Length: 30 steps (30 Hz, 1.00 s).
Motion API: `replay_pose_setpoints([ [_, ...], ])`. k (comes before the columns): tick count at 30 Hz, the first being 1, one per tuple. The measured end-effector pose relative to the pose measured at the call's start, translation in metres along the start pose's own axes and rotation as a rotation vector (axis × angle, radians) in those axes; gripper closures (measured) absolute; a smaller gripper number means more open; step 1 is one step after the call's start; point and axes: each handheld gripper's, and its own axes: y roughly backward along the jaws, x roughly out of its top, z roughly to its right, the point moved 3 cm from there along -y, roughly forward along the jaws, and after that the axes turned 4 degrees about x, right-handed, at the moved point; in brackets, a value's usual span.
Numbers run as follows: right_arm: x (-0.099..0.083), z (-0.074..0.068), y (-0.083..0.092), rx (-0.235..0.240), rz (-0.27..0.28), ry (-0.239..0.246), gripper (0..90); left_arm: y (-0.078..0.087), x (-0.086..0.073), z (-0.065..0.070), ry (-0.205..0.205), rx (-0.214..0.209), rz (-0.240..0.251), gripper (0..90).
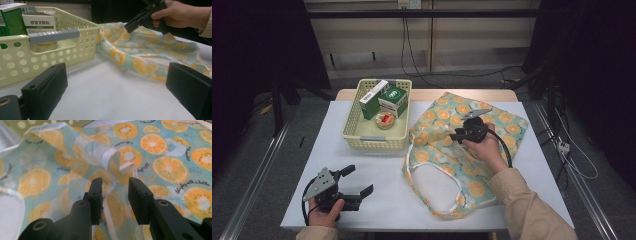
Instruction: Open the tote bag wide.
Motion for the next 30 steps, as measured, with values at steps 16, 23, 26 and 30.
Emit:
replay_pose_setpoints([
  [16, -0.029, -0.03, 0.03, 0.048, -0.023, 0.057, 63.6, -0.001, -0.001, 0.0, -0.001, 0.004, -0.007, 3.8],
  [23, -0.023, -0.041, 0.044, 0.072, 0.047, 0.07, 63.3, -0.001, 0.0, 0.001, -0.013, 0.001, -0.011, 3.7],
  [26, -0.024, -0.05, 0.044, 0.102, 0.033, 0.081, 66.5, -0.002, 0.0, 0.001, -0.006, 0.002, -0.007, 3.8],
  [30, -0.031, -0.056, 0.036, 0.14, -0.012, 0.089, 66.5, -0.001, 0.0, 0.002, -0.01, -0.001, -0.009, 3.7],
])
